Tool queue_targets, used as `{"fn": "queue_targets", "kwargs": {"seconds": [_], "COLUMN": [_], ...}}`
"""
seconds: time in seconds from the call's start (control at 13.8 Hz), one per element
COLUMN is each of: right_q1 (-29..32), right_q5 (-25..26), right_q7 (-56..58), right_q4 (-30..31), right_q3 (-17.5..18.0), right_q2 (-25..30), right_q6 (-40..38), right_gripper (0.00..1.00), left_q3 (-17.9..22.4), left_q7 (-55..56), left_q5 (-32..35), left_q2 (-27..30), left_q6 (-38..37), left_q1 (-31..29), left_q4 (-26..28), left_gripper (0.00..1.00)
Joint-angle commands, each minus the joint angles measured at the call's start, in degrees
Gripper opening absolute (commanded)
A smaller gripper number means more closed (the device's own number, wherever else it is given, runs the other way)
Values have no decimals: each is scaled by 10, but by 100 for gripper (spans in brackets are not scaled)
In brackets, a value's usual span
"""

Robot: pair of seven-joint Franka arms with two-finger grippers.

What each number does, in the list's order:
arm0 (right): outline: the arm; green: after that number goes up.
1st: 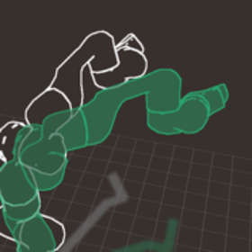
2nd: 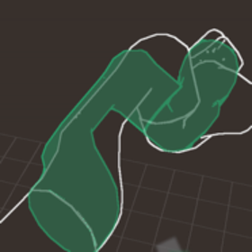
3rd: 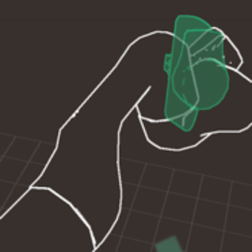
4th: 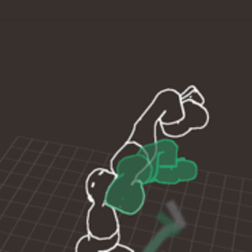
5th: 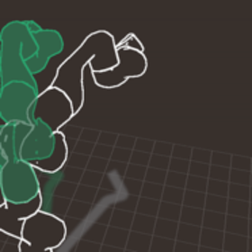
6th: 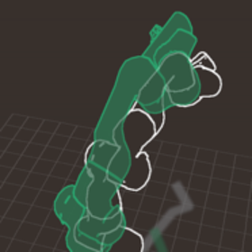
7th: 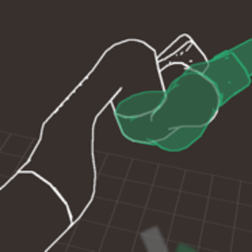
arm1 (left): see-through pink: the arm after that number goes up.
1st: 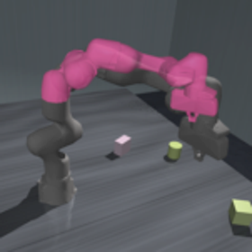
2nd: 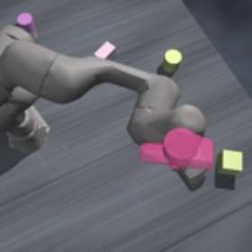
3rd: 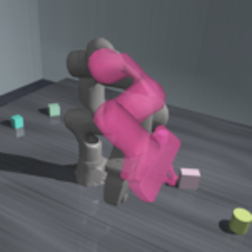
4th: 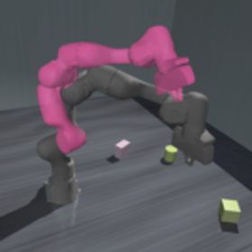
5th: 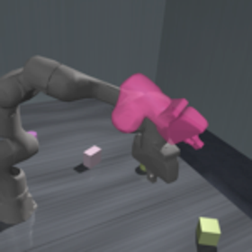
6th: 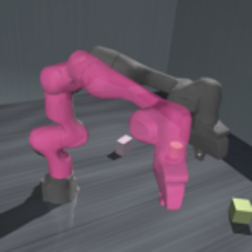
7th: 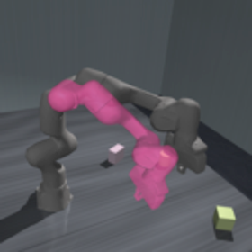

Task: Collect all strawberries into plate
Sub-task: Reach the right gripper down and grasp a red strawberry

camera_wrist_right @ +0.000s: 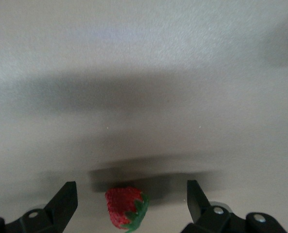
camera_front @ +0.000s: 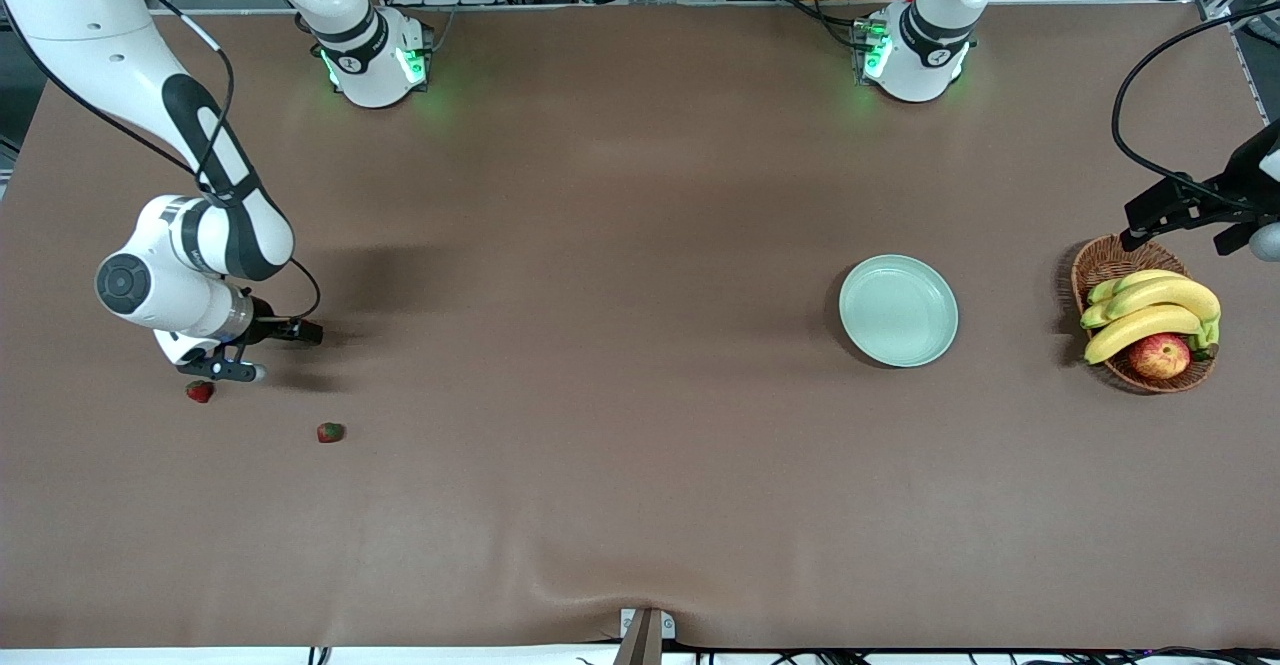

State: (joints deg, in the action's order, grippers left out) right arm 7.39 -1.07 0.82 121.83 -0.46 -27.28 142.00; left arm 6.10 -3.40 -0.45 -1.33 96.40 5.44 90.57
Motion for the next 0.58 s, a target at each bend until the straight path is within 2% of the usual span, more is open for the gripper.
{"fn": "queue_targets", "kwargs": {"seconds": [0.0, 0.29, 0.36, 0.51], "right_q1": [-1, -1, -1, -1], "right_q5": [9, 9, 9, 8], "right_q7": [1, 1, 1, 1], "right_q4": [16, 23, 26, 26], "right_q3": [0, 1, 1, 2], "right_q2": [9, 13, 15, 16], "right_q6": [11, 6, 6, 6], "right_gripper": [100, 100, 94, 54], "left_q3": [-1, -1, -1, -1], "left_q7": [-2, -3, -4, -4], "left_q5": [-7, -7, -7, -7], "left_q2": [0, -1, -3, -3], "left_q6": [-9, -9, -9, -9], "left_q1": [-2, -3, -3, -3], "left_q4": [-4, -4, -4, -4], "left_gripper": [100, 100, 100, 100]}}
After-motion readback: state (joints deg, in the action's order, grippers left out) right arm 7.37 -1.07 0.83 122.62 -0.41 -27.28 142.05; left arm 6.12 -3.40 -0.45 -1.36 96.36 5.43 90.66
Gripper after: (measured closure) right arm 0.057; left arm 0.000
